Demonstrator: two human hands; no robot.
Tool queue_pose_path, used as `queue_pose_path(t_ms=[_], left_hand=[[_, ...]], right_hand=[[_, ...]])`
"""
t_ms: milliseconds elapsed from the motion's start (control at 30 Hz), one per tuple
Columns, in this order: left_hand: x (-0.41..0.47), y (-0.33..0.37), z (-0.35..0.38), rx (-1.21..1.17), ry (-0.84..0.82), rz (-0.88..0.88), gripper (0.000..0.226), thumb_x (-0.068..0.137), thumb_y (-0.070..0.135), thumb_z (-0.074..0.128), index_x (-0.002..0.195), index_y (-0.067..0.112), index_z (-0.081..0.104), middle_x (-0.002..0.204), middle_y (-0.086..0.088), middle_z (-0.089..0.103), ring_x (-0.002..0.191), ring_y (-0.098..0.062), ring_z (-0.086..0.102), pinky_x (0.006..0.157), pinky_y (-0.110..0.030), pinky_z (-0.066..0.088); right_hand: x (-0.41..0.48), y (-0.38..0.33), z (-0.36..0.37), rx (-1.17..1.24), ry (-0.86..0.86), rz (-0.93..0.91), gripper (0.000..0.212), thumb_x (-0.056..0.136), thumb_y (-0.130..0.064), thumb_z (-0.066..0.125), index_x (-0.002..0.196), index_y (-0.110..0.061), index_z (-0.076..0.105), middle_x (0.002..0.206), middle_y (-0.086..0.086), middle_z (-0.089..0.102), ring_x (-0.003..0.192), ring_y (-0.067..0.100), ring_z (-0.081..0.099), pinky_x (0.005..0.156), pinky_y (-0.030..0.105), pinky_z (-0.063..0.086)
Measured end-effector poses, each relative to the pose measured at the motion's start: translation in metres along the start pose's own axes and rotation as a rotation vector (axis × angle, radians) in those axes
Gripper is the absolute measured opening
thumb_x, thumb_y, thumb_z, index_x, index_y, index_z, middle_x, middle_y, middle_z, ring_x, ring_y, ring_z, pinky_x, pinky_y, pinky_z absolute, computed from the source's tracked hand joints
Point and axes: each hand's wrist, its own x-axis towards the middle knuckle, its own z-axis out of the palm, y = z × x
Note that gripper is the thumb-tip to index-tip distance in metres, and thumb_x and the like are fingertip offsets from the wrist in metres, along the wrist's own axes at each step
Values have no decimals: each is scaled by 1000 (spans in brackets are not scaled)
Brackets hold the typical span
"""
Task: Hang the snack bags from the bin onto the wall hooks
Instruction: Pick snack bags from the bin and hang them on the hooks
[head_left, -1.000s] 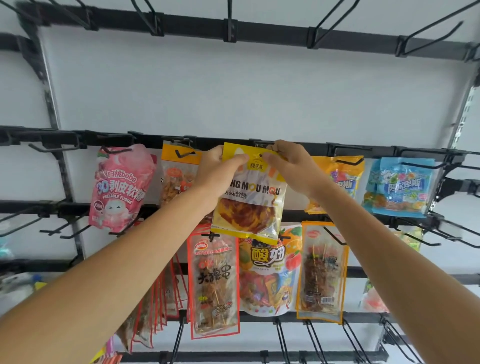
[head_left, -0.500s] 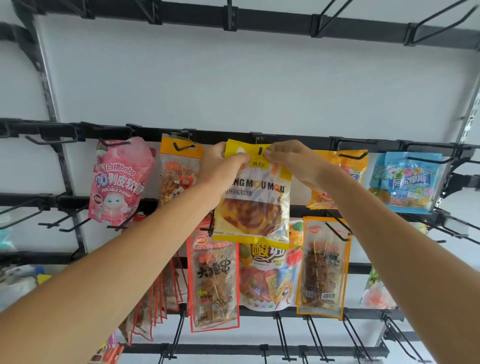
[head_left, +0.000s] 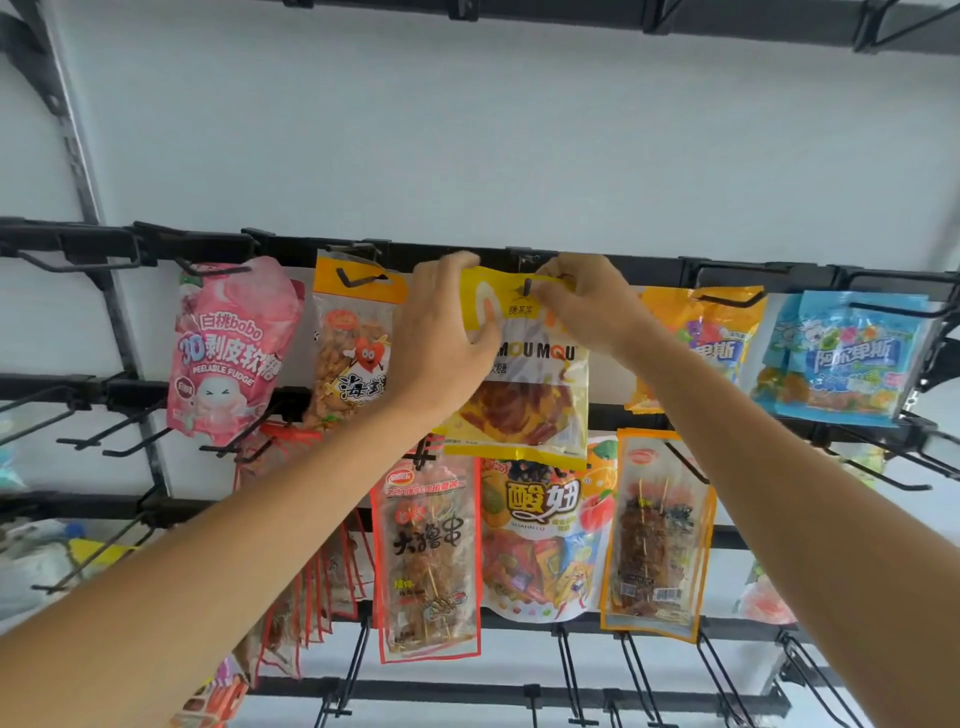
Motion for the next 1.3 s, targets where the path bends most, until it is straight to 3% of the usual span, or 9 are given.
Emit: queue_pose_path(t_ms=[133, 267, 333, 467, 733, 833, 1033, 1167, 1300], left_hand=[[-6, -12, 0, 122, -87, 165, 30, 81, 18, 67, 110, 18, 58, 127, -5, 46, 126, -20, 41, 104, -36, 35], [-8, -18, 0, 233, -223, 379, 18, 84, 27, 65, 100, 18, 64, 115, -2, 55, 112, -22, 47, 97, -32, 30], [-8, -18, 1, 274, -276, 471, 28, 84, 40, 62, 101, 17, 64, 114, -3, 55, 110, -23, 46, 96, -32, 30], [-11, -19, 7, 357, -321, 549, 54, 81, 62, 60, 112, 18, 61, 122, -8, 50, 114, -26, 44, 96, -40, 34], [-12, -23, 20, 521, -322, 534, 61, 75, 62, 67, 118, 20, 56, 127, -9, 46, 117, -31, 40, 96, -46, 37], [-13, -25, 21, 529, -335, 534, 61, 75, 59, 70, 118, 20, 54, 129, -11, 46, 118, -32, 41, 97, -48, 39], [-22, -28, 8, 494, -381, 552, 42, 84, 41, 67, 118, 17, 57, 132, -10, 47, 118, -30, 44, 95, -47, 43], [-26, -33, -11, 468, -405, 503, 32, 92, 31, 57, 119, 14, 58, 132, -11, 48, 118, -30, 46, 95, -45, 43], [-27, -19, -34, 471, -563, 346, 41, 100, 38, 43, 135, 19, 52, 139, -5, 46, 129, -26, 40, 105, -42, 35]], right_hand=[[5, 6, 6, -49, 62, -23, 10, 97, -22, 53, 97, -17, 62, 73, -6, 58, 58, 6, 51, 45, 10, 35], [8, 13, 15, -189, 150, -128, 17, 95, -22, 52, 104, -13, 63, 88, -3, 57, 89, 21, 56, 73, 31, 42], [8, 17, 20, -227, 196, -161, 20, 96, -20, 51, 107, -9, 63, 90, -1, 54, 98, 26, 51, 83, 38, 38], [11, 25, 31, -331, 295, -217, 20, 98, -21, 47, 108, -9, 59, 100, 6, 63, 99, 28, 50, 77, 33, 26], [-1, 29, 22, -519, 480, -346, 19, 84, -26, 59, 98, -13, 57, 102, 5, 54, 94, 23, 44, 76, 29, 26], [-13, 36, 19, -557, 341, -455, 12, 85, -28, 58, 84, -16, 61, 92, 2, 55, 87, 22, 46, 76, 33, 38], [-38, 38, 16, -515, 175, -416, 13, 88, -24, 57, 91, -16, 65, 94, 2, 58, 89, 22, 54, 75, 33, 45], [-55, 24, 16, -457, 41, -324, 13, 91, -24, 53, 93, -18, 65, 94, 0, 60, 82, 19, 58, 68, 40, 53], [-68, 9, 14, -425, -173, -170, 13, 90, -28, 53, 92, -23, 65, 92, -5, 63, 84, 17, 61, 78, 42, 55]])
